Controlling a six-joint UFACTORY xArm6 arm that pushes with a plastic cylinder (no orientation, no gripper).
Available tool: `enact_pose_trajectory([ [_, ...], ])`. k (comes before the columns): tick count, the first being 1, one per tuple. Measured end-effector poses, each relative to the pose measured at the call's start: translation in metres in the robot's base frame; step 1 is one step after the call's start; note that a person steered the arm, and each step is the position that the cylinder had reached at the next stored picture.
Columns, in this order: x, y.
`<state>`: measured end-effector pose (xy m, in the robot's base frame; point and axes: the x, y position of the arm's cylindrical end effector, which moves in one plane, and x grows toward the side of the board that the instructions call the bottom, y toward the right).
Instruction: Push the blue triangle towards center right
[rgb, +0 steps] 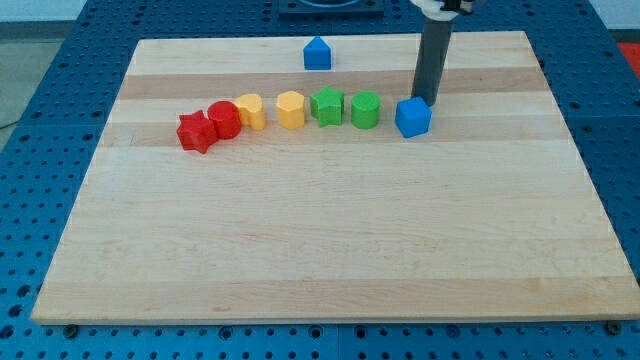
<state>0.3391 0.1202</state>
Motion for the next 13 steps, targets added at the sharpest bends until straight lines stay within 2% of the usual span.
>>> enact_pose_trajectory([
  [2,0.007,0.000],
  [4,-0.079,-0.010],
  [6,-0.087,-0.099],
  [10,-0.084,-0.314],
  [11,-0.116,-0.334],
  [12,-0.135,-0.299],
  [13,-0.131,-0.227],
])
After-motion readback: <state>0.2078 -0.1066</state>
